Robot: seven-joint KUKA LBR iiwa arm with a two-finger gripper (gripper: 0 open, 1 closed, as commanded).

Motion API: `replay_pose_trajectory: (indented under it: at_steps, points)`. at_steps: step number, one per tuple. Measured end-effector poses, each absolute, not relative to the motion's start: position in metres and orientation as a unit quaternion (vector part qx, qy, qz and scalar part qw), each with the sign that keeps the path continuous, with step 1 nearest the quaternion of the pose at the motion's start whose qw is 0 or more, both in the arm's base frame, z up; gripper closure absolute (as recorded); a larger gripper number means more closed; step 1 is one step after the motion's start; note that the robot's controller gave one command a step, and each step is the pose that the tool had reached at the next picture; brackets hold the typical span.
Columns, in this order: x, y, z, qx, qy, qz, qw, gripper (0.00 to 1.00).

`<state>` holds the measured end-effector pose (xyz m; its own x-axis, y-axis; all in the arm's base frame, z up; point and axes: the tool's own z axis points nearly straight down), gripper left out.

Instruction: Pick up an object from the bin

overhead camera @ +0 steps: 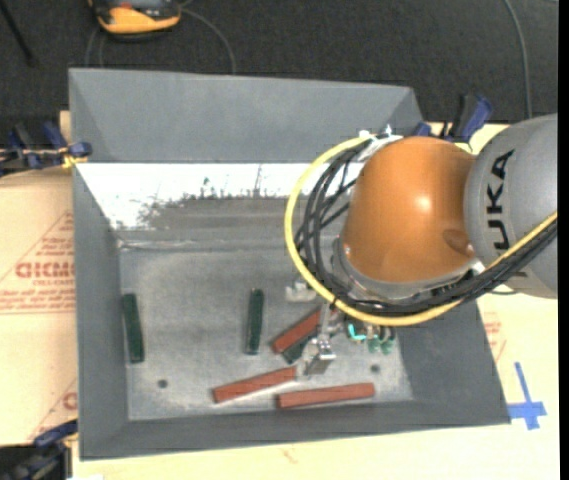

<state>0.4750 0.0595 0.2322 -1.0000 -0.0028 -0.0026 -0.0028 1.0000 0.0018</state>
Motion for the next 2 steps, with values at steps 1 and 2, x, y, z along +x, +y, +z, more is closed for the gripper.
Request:
replay_pose_trajectory:
  at_steps: [1, 2]
  points:
    - [0.487, 0.063, 0.187, -0.034, 0.999, 0.000, 0.005, 0.00]
    - [0.484, 0.071, 0.127, -0.035, 0.999, 0.001, 0.004, 0.00]
